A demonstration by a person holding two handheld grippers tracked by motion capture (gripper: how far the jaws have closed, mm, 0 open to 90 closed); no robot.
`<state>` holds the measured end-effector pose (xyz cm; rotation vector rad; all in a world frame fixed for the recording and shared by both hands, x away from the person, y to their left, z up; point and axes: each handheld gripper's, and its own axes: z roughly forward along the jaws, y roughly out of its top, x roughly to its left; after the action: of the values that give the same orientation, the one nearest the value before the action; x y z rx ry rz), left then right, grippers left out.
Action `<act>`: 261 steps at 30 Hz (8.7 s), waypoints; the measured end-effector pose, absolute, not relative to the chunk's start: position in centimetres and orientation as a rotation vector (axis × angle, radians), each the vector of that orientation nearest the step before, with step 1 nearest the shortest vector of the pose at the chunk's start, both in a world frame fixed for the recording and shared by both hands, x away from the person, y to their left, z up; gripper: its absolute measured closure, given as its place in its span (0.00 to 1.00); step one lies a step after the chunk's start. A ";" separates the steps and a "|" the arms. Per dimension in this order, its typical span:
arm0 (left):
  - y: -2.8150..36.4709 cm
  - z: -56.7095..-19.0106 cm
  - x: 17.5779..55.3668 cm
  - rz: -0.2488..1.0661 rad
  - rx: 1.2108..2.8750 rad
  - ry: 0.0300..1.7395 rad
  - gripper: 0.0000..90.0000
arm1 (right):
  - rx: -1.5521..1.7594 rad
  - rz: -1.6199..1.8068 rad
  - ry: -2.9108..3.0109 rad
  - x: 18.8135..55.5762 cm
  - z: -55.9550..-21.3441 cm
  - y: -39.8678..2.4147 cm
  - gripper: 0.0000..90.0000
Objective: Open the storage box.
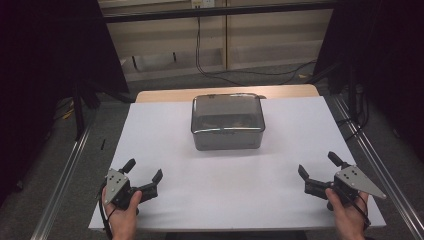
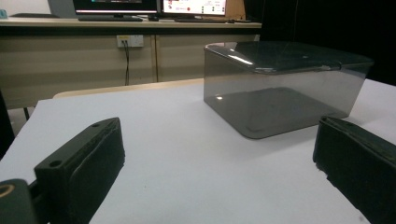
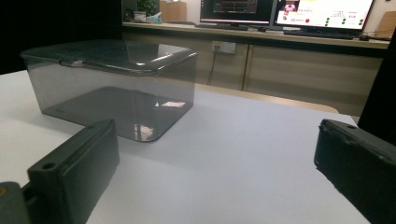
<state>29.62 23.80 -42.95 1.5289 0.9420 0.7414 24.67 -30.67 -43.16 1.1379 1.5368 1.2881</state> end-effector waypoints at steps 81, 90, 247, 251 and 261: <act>23.2 -43.2 28.7 0.690 1.533 0.972 0.04 | 0.963 1.503 1.764 31.2 -41.6 -20.9 0.00; 23.2 -43.3 28.9 0.681 1.550 0.968 0.04 | 0.915 1.505 1.761 32.3 -40.9 -19.7 0.00; 18.5 -41.2 36.2 0.616 1.644 0.781 0.03 | -0.034 0.481 1.770 36.6 -41.0 -11.4 0.88; 17.9 -40.8 36.7 0.616 1.653 0.764 0.04 | -0.036 0.482 1.769 36.7 -40.8 -11.4 0.88; 17.2 -40.6 38.4 0.635 1.658 0.741 0.05 | -0.034 0.490 1.761 36.9 -40.1 -11.5 0.89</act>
<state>38.37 17.24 -40.65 1.6581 0.7407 0.6348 36.85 -11.46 -40.06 -0.0343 1.7608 0.4903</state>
